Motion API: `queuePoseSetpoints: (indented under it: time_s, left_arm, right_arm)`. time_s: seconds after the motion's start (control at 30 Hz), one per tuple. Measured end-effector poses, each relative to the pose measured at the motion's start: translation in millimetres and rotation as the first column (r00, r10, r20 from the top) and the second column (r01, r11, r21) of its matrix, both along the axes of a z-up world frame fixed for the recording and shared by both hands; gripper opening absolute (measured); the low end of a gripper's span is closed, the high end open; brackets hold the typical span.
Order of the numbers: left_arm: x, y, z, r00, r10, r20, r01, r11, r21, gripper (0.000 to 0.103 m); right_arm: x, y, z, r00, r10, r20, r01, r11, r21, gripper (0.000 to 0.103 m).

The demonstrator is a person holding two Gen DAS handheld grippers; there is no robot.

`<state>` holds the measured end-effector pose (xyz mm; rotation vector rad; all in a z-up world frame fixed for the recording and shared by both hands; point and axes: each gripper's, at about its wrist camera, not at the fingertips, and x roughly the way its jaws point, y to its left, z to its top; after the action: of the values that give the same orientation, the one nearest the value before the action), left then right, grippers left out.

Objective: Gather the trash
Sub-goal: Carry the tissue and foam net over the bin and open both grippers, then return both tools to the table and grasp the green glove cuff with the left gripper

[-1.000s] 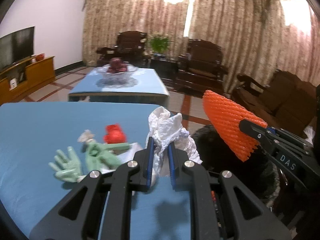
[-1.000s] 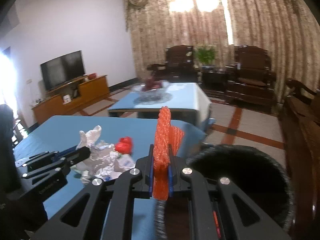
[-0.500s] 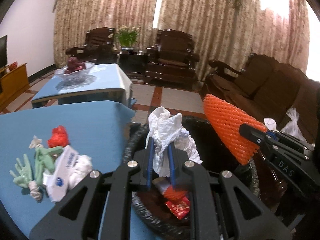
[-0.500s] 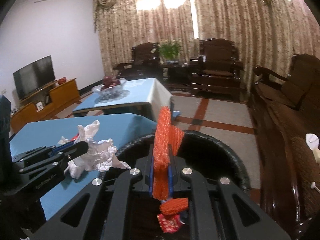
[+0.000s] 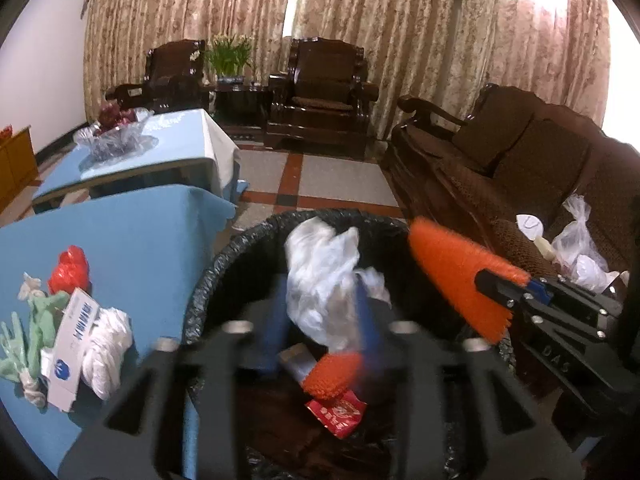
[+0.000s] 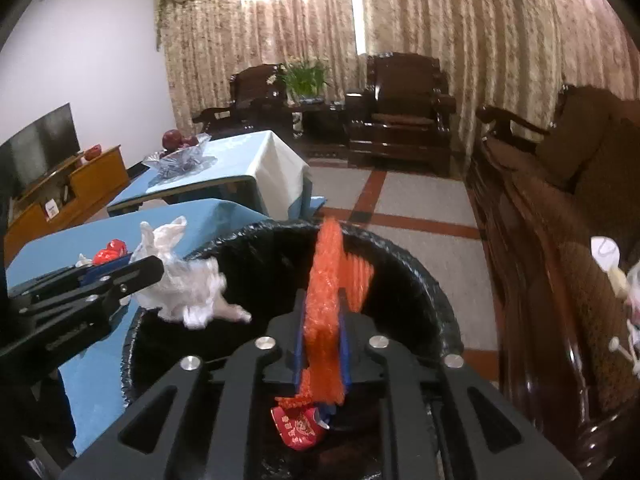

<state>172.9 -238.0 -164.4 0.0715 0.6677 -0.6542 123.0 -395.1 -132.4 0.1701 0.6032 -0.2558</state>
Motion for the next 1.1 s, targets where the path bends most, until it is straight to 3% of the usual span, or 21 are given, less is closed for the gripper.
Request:
queuePoseSetpoints:
  time_s: [0.1,0.17,0.27,0.47,0.67,0.87,1.1]
  left_arm:
    - [-1.3,8.0,1.3,1.000,0.003,0.008,-0.003,1.000,-0.007,0.057]
    - [-1.3,14.1,3.2,1.000,0.015,0.014,-0.015,1.000,-0.007,0.063]
    - [-1.0,23.1,9.2,0.999,0.037,0.014,-0.037,0.999,-0.022,0.071]
    - [-3.9,67.4,24.1,0.989,0.124,0.082,-0.124,0.992,-0.007,0.079]
    - [-10.5,130.2,35.4,0.954,0.262,0.143,-0.266,0.964,0.013,0.080]
    - [-15.6,202.0,31.3,0.898,0.409,0.160,-0.421,0.906,0.045,0.080]
    - [-10.7,265.0,19.6,0.840,0.527,0.129,-0.538,0.840,0.068,0.080]
  right_arm:
    - [-3.4,-1.9,-1.1,1.000,-0.022,0.003,0.022,1.000,-0.005,0.052]
    - [-5.2,-1.7,0.8,0.999,-0.047,0.010,0.047,0.999,-0.020,0.082]
    - [-7.5,0.8,6.2,0.997,-0.074,0.027,0.075,0.996,-0.039,0.097]
    - [-2.4,17.5,16.3,0.998,-0.033,0.046,0.035,0.999,-0.036,0.097]
    - [12.0,58.2,25.6,0.995,0.059,0.083,-0.056,0.998,-0.028,0.097]
    - [30.0,112.7,26.6,0.979,0.167,0.116,-0.165,0.986,-0.026,0.097]
    - [47.9,165.5,24.2,0.956,0.258,0.141,-0.257,0.966,-0.029,0.097]
